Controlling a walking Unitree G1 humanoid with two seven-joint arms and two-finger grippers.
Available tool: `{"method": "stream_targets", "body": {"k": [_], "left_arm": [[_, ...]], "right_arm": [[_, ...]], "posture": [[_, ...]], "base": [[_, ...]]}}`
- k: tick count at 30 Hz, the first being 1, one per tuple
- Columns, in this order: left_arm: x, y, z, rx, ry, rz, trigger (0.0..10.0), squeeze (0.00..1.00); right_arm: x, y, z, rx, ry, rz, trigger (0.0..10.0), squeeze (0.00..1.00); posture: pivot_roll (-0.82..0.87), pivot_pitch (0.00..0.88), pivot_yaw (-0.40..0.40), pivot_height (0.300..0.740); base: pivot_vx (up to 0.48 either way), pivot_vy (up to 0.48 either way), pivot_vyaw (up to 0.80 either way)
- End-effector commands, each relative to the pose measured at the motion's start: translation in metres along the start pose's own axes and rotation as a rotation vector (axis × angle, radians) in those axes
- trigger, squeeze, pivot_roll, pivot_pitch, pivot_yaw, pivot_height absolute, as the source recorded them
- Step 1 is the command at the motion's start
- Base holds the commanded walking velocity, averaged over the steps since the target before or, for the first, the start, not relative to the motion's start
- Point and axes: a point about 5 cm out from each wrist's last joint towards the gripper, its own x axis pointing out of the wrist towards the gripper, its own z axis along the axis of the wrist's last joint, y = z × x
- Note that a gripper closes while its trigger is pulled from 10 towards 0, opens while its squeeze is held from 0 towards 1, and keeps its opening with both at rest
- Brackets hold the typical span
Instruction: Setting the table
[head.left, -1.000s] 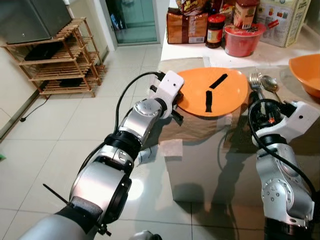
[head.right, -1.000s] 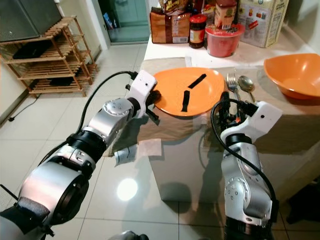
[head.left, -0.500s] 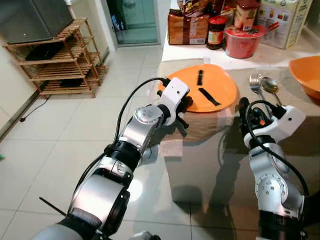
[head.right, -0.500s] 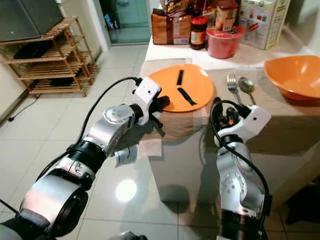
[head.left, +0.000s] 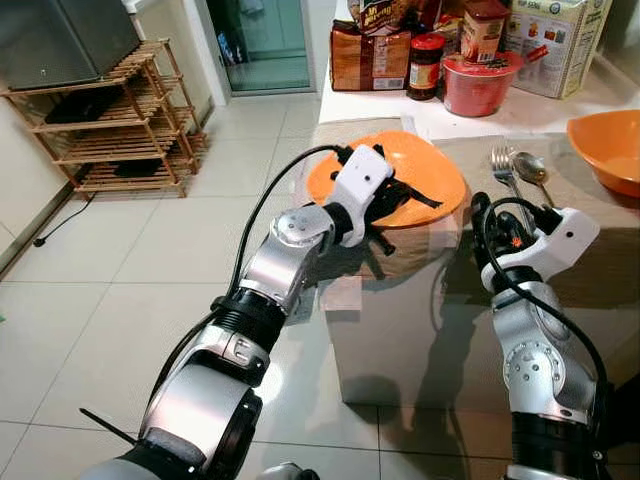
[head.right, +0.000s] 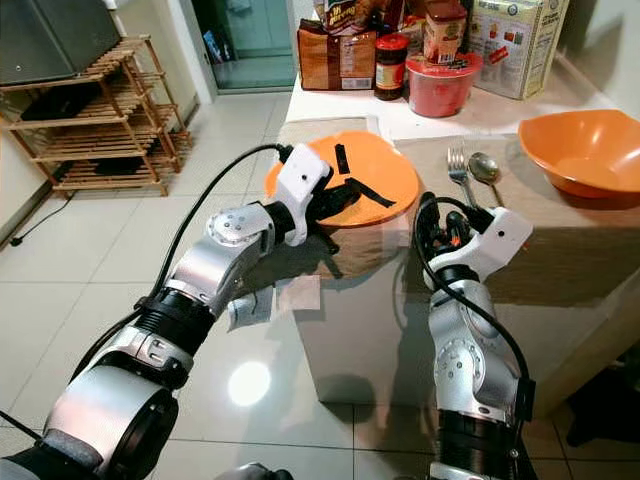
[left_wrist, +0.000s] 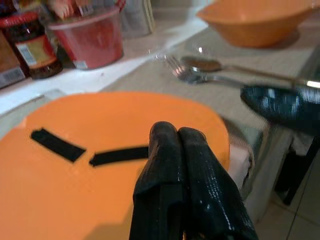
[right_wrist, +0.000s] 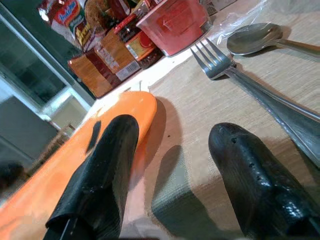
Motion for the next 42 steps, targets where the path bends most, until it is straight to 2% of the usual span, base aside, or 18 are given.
{"method": "stream_targets", "body": {"k": [1, 3, 4, 5, 6, 9, 13, 19, 22, 23, 29, 37, 39, 40, 41, 42], "left_arm": [[-0.002, 0.012, 0.016, 0.022, -0.040, 0.079, 10.0, 0.00], [-0.002, 0.016, 0.016, 0.034, -0.031, 0.121, 10.0, 0.00], [-0.003, 0.018, 0.013, 0.036, -0.024, 0.140, 10.0, 0.00], [-0.006, 0.020, 0.010, 0.024, -0.026, 0.150, 10.0, 0.87], [-0.008, 0.023, 0.006, 0.013, -0.020, 0.173, 10.0, 1.00], [-0.015, 0.028, -0.001, -0.041, -0.014, 0.226, 10.0, 1.00], [-0.022, 0.033, -0.011, -0.097, -0.009, 0.300, 10.0, 1.00], [-0.024, 0.036, -0.017, -0.123, -0.004, 0.357, 10.0, 1.00], [-0.021, 0.037, -0.018, -0.129, 0.014, 0.372, 10.0, 1.00], [-0.022, 0.042, -0.019, -0.136, 0.027, 0.401, 10.0, 1.00], [-0.029, 0.057, -0.020, -0.142, 0.061, 0.474, 10.0, 1.00], [-0.033, 0.064, -0.028, -0.146, 0.093, 0.504, 10.0, 1.00], [-0.032, 0.066, -0.032, -0.197, 0.107, 0.516, 10.0, 1.00], [-0.033, 0.067, -0.033, -0.211, 0.116, 0.524, 10.0, 0.91], [-0.033, 0.068, -0.034, -0.219, 0.122, 0.529, 10.0, 0.32], [-0.033, 0.068, -0.034, -0.219, 0.122, 0.529, 10.0, 0.32]], "right_arm": [[-0.005, 0.007, 0.008, -0.175, -0.060, -0.001, 10.0, 0.00], [-0.007, 0.013, 0.015, -0.262, -0.112, 0.009, 10.0, 0.00], [-0.008, 0.016, 0.019, -0.335, -0.146, 0.014, 10.0, 0.00], [-0.011, 0.019, 0.024, -0.426, -0.191, 0.017, 10.0, 0.00], [-0.015, 0.021, 0.028, -0.496, -0.227, 0.017, 10.0, 0.00], [-0.025, 0.019, 0.032, -0.598, -0.272, -0.005, 10.0, 0.00], [-0.035, 0.011, 0.024, -0.631, -0.244, -0.032, 10.0, 0.00], [-0.037, 0.005, 0.022, -0.671, -0.243, -0.052, 10.0, 0.00], [-0.034, 0.007, 0.030, -0.677, -0.277, -0.048, 10.0, 0.00], [-0.032, 0.007, 0.033, -0.685, -0.288, -0.043, 10.0, 0.00], [-0.029, 0.006, 0.030, -0.683, -0.280, -0.046, 10.0, 0.00], [-0.026, 0.008, 0.026, -0.665, -0.270, -0.036, 10.0, 0.00], [-0.028, 0.010, 0.028, -0.643, -0.277, -0.019, 10.0, 0.00], [-0.030, 0.010, 0.028, -0.643, -0.278, -0.016, 10.0, 0.00], [-0.030, 0.010, 0.029, -0.644, -0.279, -0.015, 10.0, 0.00], [-0.030, 0.010, 0.029, -0.644, -0.279, -0.015, 10.0, 0.00]], "posture": [[0.00, 0.000, 0.124, 0.735], [0.00, 0.000, 0.123, 0.735], [-0.01, 0.000, 0.122, 0.735], [-0.01, 0.000, 0.121, 0.735], [-0.01, 0.000, 0.121, 0.735], [-0.02, 0.000, 0.115, 0.735], [-0.04, 0.000, 0.109, 0.735], [-0.05, 0.000, 0.100, 0.735], [-0.06, 0.000, 0.080, 0.735], [-0.06, 0.000, 0.075, 0.735], [-0.03, 0.000, 0.065, 0.735], [-0.01, 0.000, 0.045, 0.735], [-0.02, 0.000, 0.047, 0.735], [-0.02, 0.000, 0.051, 0.735], [-0.03, 0.000, 0.052, 0.735], [-0.03, 0.000, 0.052, 0.735]], "base": [[0.000, 0.000, 0.00], [0.000, 0.000, 0.00], [0.000, 0.000, 0.00], [0.000, 0.000, 0.00], [0.000, 0.000, 0.00], [0.000, 0.000, 0.00], [0.000, 0.000, 0.00], [0.000, 0.000, 0.00], [0.000, 0.000, 0.00], [0.000, 0.000, 0.00], [0.000, 0.000, 0.00], [0.000, 0.000, 0.00], [0.000, 0.000, 0.00], [0.000, 0.000, 0.00], [0.000, 0.000, 0.00], [0.000, 0.000, 0.00]]}}
